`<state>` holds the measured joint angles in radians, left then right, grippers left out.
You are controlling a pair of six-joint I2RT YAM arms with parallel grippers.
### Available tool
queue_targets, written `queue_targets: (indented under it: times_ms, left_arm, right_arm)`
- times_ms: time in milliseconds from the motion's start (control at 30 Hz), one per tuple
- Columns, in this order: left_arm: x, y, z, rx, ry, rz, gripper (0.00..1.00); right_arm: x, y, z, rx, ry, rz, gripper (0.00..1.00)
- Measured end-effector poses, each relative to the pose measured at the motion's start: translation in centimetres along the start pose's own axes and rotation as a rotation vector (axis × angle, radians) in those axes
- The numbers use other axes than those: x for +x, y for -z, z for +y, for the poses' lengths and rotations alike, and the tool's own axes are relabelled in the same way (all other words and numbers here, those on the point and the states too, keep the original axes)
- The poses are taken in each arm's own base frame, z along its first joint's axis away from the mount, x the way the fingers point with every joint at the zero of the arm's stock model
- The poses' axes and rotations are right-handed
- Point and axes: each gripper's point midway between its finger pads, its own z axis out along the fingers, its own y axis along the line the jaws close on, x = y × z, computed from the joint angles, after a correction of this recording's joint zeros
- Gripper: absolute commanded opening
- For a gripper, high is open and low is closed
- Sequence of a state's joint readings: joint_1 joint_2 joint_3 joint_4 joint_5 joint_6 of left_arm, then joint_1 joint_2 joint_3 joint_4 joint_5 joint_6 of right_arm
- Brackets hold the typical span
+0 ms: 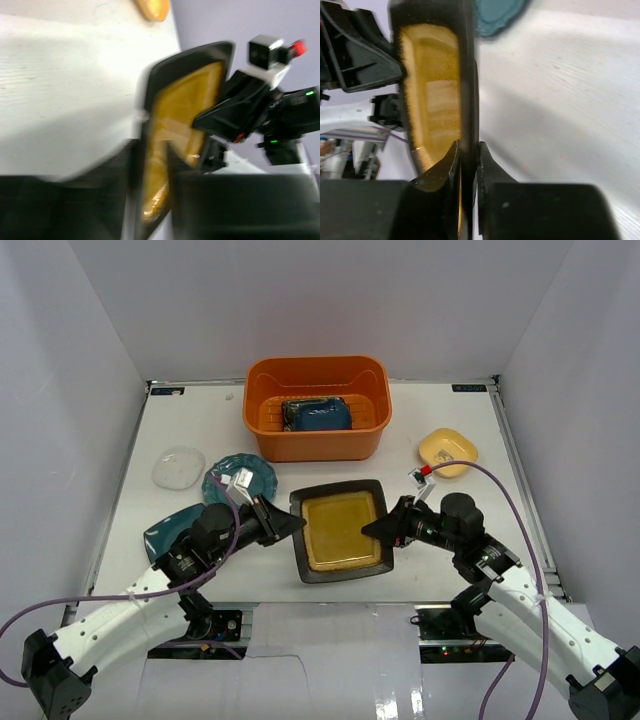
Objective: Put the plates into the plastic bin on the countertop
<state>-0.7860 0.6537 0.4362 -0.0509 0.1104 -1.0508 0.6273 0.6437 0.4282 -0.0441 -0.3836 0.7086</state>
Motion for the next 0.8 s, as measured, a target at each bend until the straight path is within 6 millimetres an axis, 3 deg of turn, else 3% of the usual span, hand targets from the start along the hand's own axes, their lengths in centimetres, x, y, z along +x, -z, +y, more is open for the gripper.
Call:
queue_targets:
  times_ms: [100, 133, 267, 400, 467, 600, 800]
  left_arm:
    - [-1.9, 0.7, -2.1, 0.001, -0.063, -0.039, 0.91]
    - [-2.8, 1.0, -3.1, 0.0, -0.099, -0.059, 0.97]
    - [-7.5, 3.0, -7.6, -0.017, -0.257, -0.164, 0.98]
    - [-12.1, 5.8, -10.5, -0.069, -0.409, -0.307, 0.98]
    - [-13.5, 7.2, -10.1, -0.13, -0.457, -0.363, 0.98]
    - [-14.2, 9.4, -7.2, -0.258, -0.514, -0.412, 0.98]
    - [-13.6, 9.7, -3.3, -0.38, -0.565, -0.405, 0.98]
  right_arm:
    - [-0.9, -0.1, 1.4, -0.037, -0.006, -0.015, 0.08]
    - [-1.3, -0.2, 1.8, -0.041, -0.013, -0.016, 0.08]
    - [-5.7, -0.9, 5.1, -0.072, 0.006, -0.067, 0.08]
    - [-12.6, -2.5, 8.8, -0.076, 0.066, -0.167, 0.08]
    - [-16.2, -3.8, 9.3, -0.039, 0.099, -0.236, 0.08]
    - [-21.9, -6.9, 8.1, 0.057, 0.146, -0.311, 0.08]
    - [-28.3, -12.6, 2.7, 0.186, 0.158, -0.315, 0.08]
